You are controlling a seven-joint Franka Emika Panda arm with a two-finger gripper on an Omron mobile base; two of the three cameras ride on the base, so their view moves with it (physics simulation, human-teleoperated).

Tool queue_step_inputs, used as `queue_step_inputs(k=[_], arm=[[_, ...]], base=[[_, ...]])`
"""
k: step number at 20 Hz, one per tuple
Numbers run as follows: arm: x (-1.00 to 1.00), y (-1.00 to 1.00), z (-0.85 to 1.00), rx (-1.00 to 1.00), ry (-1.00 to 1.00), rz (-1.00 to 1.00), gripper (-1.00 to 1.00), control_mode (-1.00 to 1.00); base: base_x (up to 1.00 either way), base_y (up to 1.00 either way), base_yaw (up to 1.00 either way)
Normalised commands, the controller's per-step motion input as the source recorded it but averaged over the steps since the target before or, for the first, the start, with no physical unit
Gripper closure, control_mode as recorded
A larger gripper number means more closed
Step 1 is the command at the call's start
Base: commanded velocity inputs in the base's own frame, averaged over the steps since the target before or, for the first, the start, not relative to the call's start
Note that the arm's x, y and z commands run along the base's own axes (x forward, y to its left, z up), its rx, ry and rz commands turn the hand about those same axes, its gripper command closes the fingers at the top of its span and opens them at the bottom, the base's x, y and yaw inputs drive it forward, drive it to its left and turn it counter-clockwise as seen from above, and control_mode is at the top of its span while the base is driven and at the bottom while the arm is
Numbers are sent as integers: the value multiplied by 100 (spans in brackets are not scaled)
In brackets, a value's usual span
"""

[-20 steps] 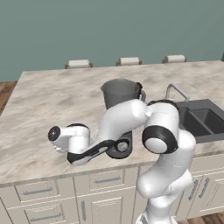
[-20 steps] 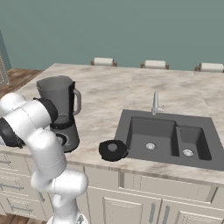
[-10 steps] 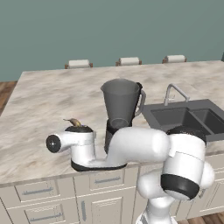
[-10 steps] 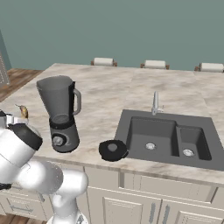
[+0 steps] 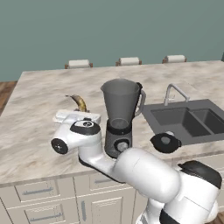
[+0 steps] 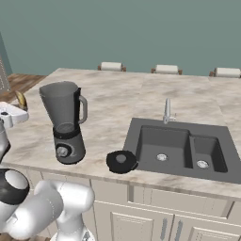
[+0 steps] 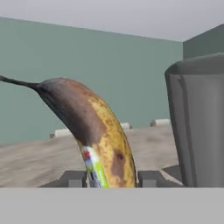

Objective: Open the blender lid, put the banana in the blender, close the lid, and start the blender.

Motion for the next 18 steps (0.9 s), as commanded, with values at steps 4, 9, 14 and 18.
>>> queue_step_inputs(k=[4,9,14,18], arm=[[-1,-10,97,-4,-30,0,100,-100],[-5,-7,93,-2,-25,0,100,-100],[-15,-7,71,-2,-7,-7,100,-100],[-14,-21,44,0,3,-11,100,-100]], base=[[0,0,0],[0,0,0],[0,0,0],[0,0,0]])
